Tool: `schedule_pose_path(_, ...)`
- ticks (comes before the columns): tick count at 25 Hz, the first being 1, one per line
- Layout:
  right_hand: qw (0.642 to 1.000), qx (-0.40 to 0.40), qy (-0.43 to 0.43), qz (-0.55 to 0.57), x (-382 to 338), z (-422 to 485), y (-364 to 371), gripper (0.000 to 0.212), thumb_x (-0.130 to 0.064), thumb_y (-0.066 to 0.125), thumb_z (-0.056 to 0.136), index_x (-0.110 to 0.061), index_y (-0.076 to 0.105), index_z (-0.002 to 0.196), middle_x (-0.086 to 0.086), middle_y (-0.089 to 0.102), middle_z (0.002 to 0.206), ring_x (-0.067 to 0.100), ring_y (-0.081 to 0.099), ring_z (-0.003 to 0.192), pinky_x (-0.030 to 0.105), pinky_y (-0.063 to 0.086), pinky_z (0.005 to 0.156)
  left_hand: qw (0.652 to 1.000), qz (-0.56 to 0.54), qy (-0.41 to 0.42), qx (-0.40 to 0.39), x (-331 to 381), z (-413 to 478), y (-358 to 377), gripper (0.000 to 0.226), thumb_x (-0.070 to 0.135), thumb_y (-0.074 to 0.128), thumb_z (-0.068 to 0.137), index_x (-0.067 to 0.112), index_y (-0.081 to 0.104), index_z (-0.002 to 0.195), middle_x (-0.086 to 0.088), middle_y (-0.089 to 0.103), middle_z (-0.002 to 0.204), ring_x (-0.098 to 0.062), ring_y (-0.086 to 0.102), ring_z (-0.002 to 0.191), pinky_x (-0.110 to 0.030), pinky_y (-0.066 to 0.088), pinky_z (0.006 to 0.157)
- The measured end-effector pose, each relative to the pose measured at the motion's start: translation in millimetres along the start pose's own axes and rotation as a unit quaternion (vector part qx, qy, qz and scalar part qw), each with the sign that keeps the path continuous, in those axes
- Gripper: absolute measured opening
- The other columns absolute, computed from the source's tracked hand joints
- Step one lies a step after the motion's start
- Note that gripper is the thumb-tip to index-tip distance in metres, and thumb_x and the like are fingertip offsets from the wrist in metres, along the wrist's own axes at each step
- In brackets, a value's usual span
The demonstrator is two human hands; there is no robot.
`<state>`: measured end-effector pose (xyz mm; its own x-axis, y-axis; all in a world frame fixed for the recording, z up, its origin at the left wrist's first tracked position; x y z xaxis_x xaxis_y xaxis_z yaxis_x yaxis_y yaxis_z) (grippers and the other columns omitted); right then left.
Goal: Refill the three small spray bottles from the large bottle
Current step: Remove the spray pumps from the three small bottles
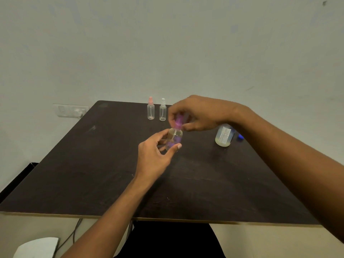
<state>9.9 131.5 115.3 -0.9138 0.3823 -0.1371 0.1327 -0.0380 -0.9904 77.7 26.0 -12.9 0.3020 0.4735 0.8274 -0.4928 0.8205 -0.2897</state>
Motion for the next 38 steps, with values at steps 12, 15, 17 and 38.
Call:
schedule_pose_path(12,0.999,0.028,0.044,-0.004,2,8,1,0.015,-0.031,0.081,0.092,-0.023,0.077,0.103,-0.013,0.074,0.09,-0.004,0.069,0.076,0.016,0.055,0.075,1.0,0.017,0.005,0.004,-8,0,-2,0.06,0.032,0.089,0.081,0.022,0.067,0.137,0.019,0.069,0.11,0.016,0.066,0.102,-0.004,0.051,0.082)
schedule_pose_path(15,0.999,0.04,0.029,0.008,1,0,-7,0.02,-0.02,0.084,0.088,-0.028,0.076,0.105,-0.019,0.071,0.097,-0.009,0.065,0.088,0.014,0.054,0.08,1.0,0.013,0.004,0.003,-11,-2,-3,0.058,0.03,0.09,0.081,0.025,0.068,0.135,0.024,0.069,0.109,0.011,0.067,0.104,-0.006,0.053,0.083)
schedule_pose_path(17,0.997,0.073,0.025,0.006,4,-8,-14,0.024,-0.019,0.083,0.088,-0.028,0.077,0.109,-0.02,0.071,0.1,-0.009,0.065,0.091,0.015,0.055,0.082,1.0,0.013,0.001,0.001,-14,-3,-4,0.057,0.028,0.09,0.081,0.026,0.069,0.133,0.024,0.069,0.108,0.01,0.068,0.102,-0.007,0.054,0.084)
schedule_pose_path(38,0.851,0.369,0.219,0.303,78,-103,50,0.014,-0.025,0.09,0.084,-0.02,0.08,0.091,-0.008,0.079,0.083,0.009,0.078,0.077,0.018,0.059,0.073,0.996,-0.063,-0.047,-0.029,-31,10,11,0.046,0.021,0.092,0.081,0.026,0.072,0.122,0.016,0.078,0.11,0.002,0.074,0.102,-0.017,0.059,0.088)
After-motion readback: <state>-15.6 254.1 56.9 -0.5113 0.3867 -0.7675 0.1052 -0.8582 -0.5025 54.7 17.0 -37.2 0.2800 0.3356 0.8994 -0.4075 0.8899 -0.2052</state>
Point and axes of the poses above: each hand's wrist, its own z-axis towards the middle knuckle, its own y-axis out of the palm, x = y × z, the point moved 7 cm from there along z, towards the middle knuckle
